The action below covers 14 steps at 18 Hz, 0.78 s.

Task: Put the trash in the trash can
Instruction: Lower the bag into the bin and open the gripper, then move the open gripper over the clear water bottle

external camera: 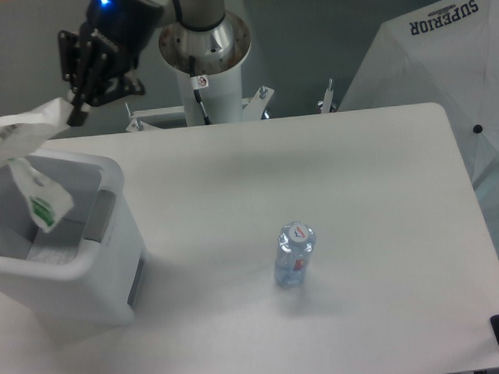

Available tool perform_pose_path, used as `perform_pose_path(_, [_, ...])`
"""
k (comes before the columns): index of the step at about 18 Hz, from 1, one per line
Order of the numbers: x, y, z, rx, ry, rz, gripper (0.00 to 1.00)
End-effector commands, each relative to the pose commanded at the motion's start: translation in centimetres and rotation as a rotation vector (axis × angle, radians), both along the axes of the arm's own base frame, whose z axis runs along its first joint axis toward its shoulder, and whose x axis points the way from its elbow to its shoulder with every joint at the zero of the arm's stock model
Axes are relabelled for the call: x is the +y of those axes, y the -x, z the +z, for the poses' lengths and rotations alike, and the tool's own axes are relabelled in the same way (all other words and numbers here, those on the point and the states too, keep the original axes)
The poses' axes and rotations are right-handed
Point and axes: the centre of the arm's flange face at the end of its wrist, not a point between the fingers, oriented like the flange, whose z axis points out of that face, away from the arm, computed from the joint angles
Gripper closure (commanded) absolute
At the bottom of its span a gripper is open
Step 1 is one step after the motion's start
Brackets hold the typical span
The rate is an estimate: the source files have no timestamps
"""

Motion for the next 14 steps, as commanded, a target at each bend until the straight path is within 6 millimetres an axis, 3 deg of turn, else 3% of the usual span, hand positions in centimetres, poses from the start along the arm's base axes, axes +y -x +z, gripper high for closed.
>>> perform_pose_path(3, [1.0, 0.3, -1.2, -0.003, 0.002, -0.011, 0.94])
perform_pose_path(7, [1.7, 1.0, -2.2, 0.011, -0.011, -0.012, 0.16])
perform_pose_path(11, [1.6, 0.9, -2.7, 0.02, -0.014, -0.014, 0.01])
perform_pose_path(14, [1.5, 1.7, -2.8, 0.021, -0.014, 0.002, 0.0])
